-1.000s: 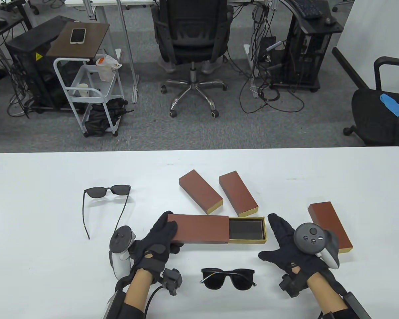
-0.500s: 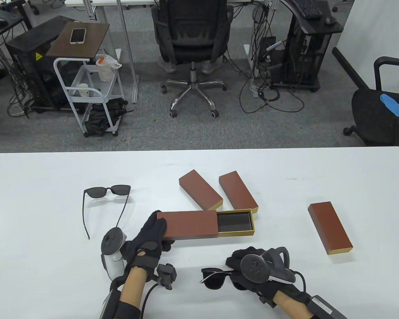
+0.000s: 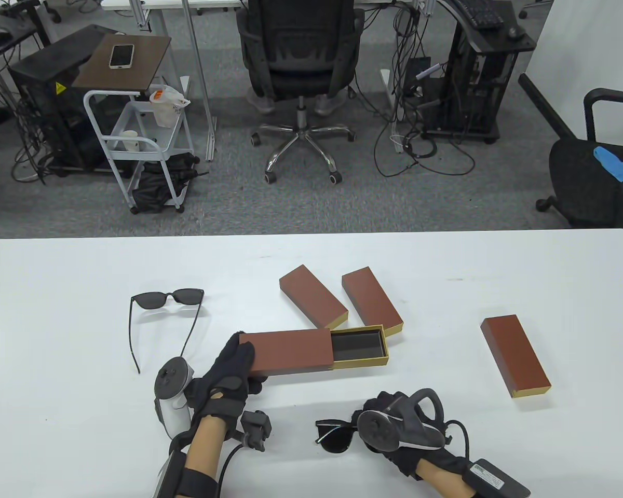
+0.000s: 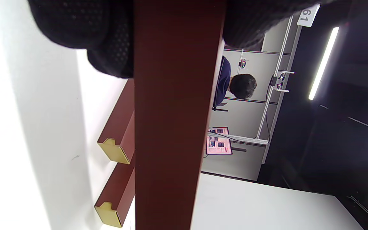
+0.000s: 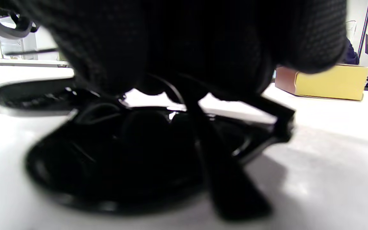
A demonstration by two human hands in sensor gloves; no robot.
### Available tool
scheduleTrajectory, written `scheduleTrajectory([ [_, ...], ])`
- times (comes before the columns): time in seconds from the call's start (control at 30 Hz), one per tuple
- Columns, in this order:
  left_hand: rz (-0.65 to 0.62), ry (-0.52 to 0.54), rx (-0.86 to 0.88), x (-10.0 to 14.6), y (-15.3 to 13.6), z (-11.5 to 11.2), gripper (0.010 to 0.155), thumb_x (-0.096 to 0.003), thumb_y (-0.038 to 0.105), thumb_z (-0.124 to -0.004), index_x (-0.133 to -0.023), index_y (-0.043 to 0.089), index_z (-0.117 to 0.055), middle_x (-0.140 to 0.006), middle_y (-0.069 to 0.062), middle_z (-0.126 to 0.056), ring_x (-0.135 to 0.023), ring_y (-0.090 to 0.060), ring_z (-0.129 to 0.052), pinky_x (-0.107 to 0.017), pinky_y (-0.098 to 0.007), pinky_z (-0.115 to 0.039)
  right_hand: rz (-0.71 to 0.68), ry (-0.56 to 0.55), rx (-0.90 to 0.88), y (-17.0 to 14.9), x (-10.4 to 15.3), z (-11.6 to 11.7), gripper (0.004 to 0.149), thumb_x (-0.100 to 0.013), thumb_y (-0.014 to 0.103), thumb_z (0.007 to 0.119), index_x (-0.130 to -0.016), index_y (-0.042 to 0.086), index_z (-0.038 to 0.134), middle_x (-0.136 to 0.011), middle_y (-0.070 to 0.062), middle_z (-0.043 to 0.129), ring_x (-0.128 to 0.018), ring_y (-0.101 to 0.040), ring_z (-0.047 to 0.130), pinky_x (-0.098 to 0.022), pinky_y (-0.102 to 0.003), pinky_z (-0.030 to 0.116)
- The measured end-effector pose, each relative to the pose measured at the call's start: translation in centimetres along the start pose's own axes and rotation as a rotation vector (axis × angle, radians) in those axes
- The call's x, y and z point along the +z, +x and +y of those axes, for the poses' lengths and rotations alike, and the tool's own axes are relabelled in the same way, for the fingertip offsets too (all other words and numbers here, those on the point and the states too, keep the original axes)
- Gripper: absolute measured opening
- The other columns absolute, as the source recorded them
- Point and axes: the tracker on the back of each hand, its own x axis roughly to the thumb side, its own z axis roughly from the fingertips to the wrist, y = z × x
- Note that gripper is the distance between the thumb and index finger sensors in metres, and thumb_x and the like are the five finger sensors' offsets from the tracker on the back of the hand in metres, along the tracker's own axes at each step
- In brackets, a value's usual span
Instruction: Slide to open storage boxes and store sunglasses
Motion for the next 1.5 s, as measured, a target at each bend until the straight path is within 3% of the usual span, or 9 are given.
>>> scheduleTrajectory([
  [0.13, 0.004, 0.007, 0.004, 0.1, 0.0, 0.0, 0.073, -0.0512, 0.049, -0.069, -0.112, 0.017, -0.044, -0.091, -0.015, -0.077, -0.064, -0.03, -0.089, -0.046, -0.048, -0.078, 0.021, -0.048, -0.022, -0.4, 0.2, -1.9, 0.038, -0.028, 0.035, 0.092, -0.064, 0.027, 0.092, -0.062, -0.006, 0.098, -0.048, -0.029, 0.096, -0.04, -0.047, 0.083],
  [0.27, 0.008, 0.007, 0.003, 0.2, 0.1, -0.1, 0.073, -0.0514, 0.049, -0.068, -0.112, 0.017, -0.043, -0.092, -0.015, -0.076, -0.065, -0.03, -0.089, -0.046, -0.048, -0.077, 0.031, -0.128, -0.008, -1.1, 0.5, -5.8, 0.038, -0.028, 0.034, 0.092, -0.065, 0.027, 0.092, -0.062, -0.007, 0.097, -0.048, -0.029, 0.095, -0.04, -0.047, 0.082],
  [0.47, 0.016, -0.002, -0.011, 0.2, 0.0, -0.2, 0.073, -0.0513, 0.049, -0.068, -0.112, 0.018, -0.043, -0.092, -0.015, -0.076, -0.065, -0.03, -0.089, -0.047, -0.048, -0.077, 0.085, -0.248, 0.088, -3.3, 0.3, -11.9, 0.037, -0.028, 0.034, 0.092, -0.065, 0.028, 0.092, -0.063, -0.007, 0.097, -0.05, -0.029, 0.094, -0.041, -0.047, 0.081],
  [0.63, 0.024, -0.031, -0.019, 0.2, -0.1, -0.5, 0.072, -0.0515, 0.049, -0.067, -0.112, 0.017, -0.042, -0.092, -0.015, -0.076, -0.065, -0.03, -0.089, -0.047, -0.048, -0.077, 0.149, -0.274, 0.255, -4.8, -0.7, -14.3, 0.037, -0.028, 0.033, 0.092, -0.065, 0.028, 0.092, -0.064, -0.007, 0.096, -0.05, -0.03, 0.094, -0.042, -0.048, 0.081],
  [1.07, 0.011, -0.128, -0.008, 0.2, 0.2, -2.0, 0.072, -0.0518, 0.049, -0.065, -0.112, 0.017, -0.041, -0.093, -0.015, -0.075, -0.066, -0.03, -0.088, -0.048, -0.048, -0.077, 0.089, -0.155, 0.547, -2.9, -2.5, -14.3, 0.036, -0.025, 0.035, 0.094, -0.061, 0.033, 0.094, -0.063, -0.001, 0.098, -0.05, -0.027, 0.095, -0.042, -0.046, 0.082],
  [1.5, -0.005, -0.219, -0.044, 0.4, 0.7, -3.7, 0.072, -0.0518, 0.047, -0.065, -0.112, 0.017, -0.04, -0.094, -0.016, -0.074, -0.067, -0.031, -0.087, -0.048, -0.05, -0.076, 0.107, -0.065, 0.4, -1.2, -4.4, -13.6, 0.037, -0.02, 0.038, 0.097, -0.056, 0.034, 0.096, -0.055, 0.002, 0.103, -0.043, -0.022, 0.101, -0.038, -0.042, 0.087],
])
